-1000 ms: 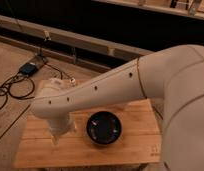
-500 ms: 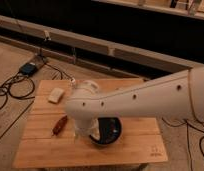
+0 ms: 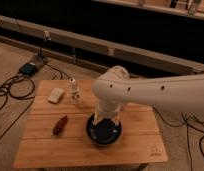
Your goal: Move the arm in a circular motion
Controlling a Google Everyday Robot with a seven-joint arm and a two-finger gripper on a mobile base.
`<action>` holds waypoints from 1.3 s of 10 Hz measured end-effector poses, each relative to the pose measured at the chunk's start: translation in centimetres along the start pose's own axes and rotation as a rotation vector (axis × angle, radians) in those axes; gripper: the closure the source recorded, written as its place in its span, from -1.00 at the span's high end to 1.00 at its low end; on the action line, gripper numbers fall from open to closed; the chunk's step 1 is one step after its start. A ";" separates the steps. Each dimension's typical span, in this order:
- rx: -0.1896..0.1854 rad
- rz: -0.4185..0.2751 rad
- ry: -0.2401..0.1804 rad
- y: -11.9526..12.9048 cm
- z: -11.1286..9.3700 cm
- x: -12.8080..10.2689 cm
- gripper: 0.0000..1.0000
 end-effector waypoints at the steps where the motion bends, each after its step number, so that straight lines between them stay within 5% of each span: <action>1: 0.004 0.008 -0.007 0.2 -0.2 -2.1 0.30; 6: 0.064 -0.071 -0.041 7.2 -1.2 -11.3 0.30; 8: 0.085 -0.164 -0.050 13.1 -1.7 -13.4 0.30; 11: 0.088 -0.332 -0.042 21.3 -1.4 -12.3 0.30; 13: 0.075 -0.457 -0.019 25.5 -0.7 -8.7 0.30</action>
